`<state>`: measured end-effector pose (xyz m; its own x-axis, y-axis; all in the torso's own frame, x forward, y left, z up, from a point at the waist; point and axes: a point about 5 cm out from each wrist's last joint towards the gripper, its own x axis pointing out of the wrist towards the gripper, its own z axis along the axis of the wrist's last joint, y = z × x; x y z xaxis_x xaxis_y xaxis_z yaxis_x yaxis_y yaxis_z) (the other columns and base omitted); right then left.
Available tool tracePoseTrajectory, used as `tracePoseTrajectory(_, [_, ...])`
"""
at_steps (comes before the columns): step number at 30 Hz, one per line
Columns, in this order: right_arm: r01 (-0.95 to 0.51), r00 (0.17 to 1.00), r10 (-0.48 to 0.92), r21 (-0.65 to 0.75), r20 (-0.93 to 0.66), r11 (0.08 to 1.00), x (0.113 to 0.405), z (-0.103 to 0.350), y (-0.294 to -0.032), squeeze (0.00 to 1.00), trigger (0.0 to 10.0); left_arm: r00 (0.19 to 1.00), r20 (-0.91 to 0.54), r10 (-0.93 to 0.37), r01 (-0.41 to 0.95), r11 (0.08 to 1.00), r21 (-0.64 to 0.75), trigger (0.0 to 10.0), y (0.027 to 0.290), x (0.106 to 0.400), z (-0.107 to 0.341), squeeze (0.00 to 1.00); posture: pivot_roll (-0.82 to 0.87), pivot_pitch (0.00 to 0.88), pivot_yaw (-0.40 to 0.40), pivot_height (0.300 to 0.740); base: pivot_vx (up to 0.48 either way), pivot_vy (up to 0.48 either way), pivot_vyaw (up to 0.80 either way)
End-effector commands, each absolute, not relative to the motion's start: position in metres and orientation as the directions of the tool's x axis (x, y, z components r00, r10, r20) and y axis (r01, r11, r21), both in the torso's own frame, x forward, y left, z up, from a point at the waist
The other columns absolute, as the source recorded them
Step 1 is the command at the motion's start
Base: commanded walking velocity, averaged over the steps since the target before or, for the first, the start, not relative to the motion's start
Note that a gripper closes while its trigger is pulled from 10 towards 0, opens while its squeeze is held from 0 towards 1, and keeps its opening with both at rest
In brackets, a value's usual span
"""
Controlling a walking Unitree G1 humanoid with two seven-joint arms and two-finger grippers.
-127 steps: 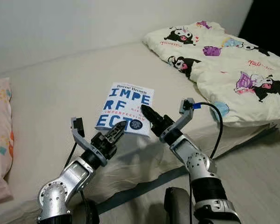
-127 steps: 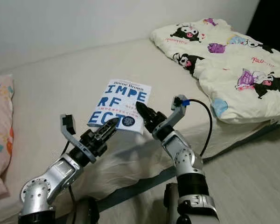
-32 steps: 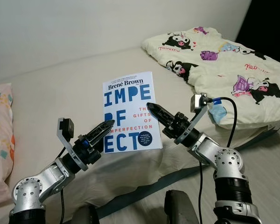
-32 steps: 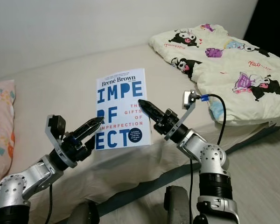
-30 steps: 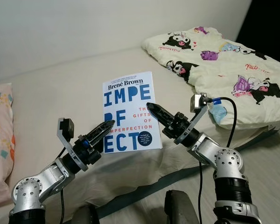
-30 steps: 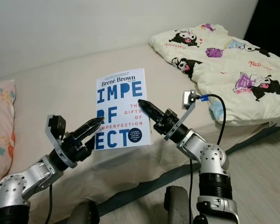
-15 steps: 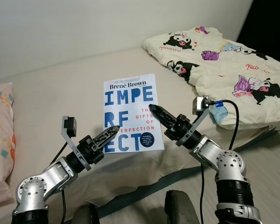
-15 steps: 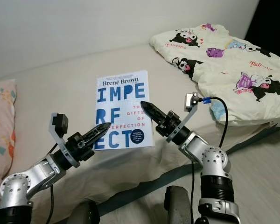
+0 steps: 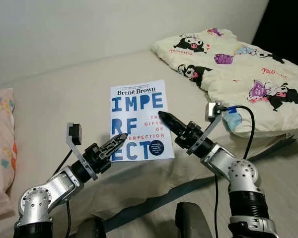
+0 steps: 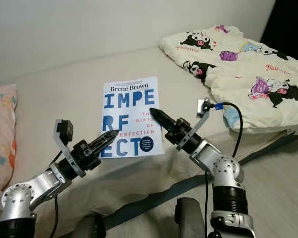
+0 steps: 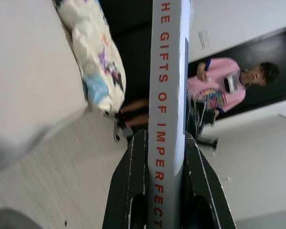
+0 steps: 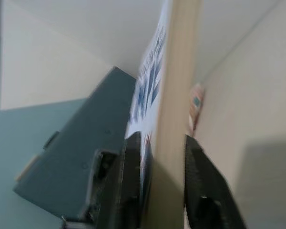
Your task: Clean up the room
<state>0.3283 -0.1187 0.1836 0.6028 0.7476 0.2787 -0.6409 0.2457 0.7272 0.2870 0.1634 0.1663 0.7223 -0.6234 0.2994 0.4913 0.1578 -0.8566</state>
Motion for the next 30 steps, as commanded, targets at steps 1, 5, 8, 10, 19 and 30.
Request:
tracePoseTrajectory(1, [-0.627,0.612,0.749,0.732,0.252,0.267,0.328,0.178,-0.116,1.0,10.0,0.742,0.319,-0.589,0.497,0.166,-0.852,0.0,0.17,0.289,0.169,0.0,-0.05,0.131,0.016,0.558,0.0,0.0,0.0])
tracePoseTrajectory(5, [-0.589,0.667,0.714,0.737,0.213,0.33,0.332,0.173,-0.122,1.0,10.0,0.762,0.32,-0.563,0.5,0.198,-0.843,0.0,0.177,0.293,0.172,0.0,-0.04,0.123,0.012,0.558,0.0,0.0,0.0])
tracePoseTrajectory(8, [-0.524,0.74,0.663,0.716,0.114,0.461,0.337,0.162,-0.13,1.0,10.0,0.785,0.317,-0.532,0.498,0.238,-0.834,0.0,0.185,0.295,0.174,0.0,-0.04,0.122,0.012,0.558,0.0,0.0,0.0])
tracePoseTrajectory(10, [-0.454,0.804,0.595,0.655,0.008,0.604,0.342,0.151,-0.139,1.0,10.0,0.802,0.315,-0.507,0.492,0.263,-0.83,0.0,0.193,0.296,0.176,0.0,-0.04,0.118,0.015,0.558,0.0,0.0,0.0])
tracePoseTrajectory(19, [0.158,0.968,-0.101,0.244,-0.23,0.957,0.346,0.114,-0.221,0.0,10.0,0.945,0.147,-0.294,0.31,0.647,-0.697,0.0,0.244,0.294,0.169,0.0,-0.02,0.1,-0.002,0.558,0.0,0.0,0.0])
tracePoseTrajectory(30, [-0.063,0.99,0.05,0.099,0.13,0.993,0.345,0.154,-0.174,0.0,10.0,1.0,0.021,-0.002,0.013,0.846,-0.533,0.0,0.229,0.293,0.151,0.0,-0.03,0.085,-0.005,0.558,0.0,0.0,0.0])
